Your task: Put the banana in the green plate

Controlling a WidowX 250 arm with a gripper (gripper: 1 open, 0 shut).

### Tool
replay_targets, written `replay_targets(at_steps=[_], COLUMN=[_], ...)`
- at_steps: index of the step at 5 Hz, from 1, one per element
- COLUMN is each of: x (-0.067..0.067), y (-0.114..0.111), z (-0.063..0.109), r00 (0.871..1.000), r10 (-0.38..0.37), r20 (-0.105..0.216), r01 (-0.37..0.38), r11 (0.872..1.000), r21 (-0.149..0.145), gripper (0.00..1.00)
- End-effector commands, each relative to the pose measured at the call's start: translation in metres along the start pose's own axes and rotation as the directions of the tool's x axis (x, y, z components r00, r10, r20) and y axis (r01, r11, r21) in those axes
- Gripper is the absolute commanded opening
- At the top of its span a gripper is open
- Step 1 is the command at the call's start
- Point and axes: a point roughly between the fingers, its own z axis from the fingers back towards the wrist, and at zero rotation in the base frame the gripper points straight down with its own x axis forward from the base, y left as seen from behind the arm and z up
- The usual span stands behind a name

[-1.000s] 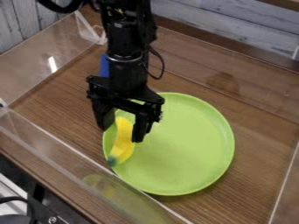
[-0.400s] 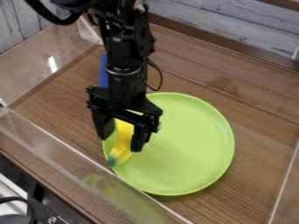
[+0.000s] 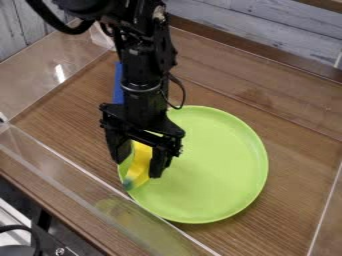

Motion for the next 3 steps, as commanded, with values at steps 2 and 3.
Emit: replay_targets(at_steps=[2, 3], x=[0.0031, 0.0034], y=[0.0022, 0.0017], z=[-0.0016, -0.0037], r00=[1.0, 1.0], r10=[-0.007, -0.018], r20=[0.022, 0.024], r01=[0.007, 0.018], r11=[1.0, 1.0], r21=[-0.007, -0.007], gripper=[1.0, 0.0])
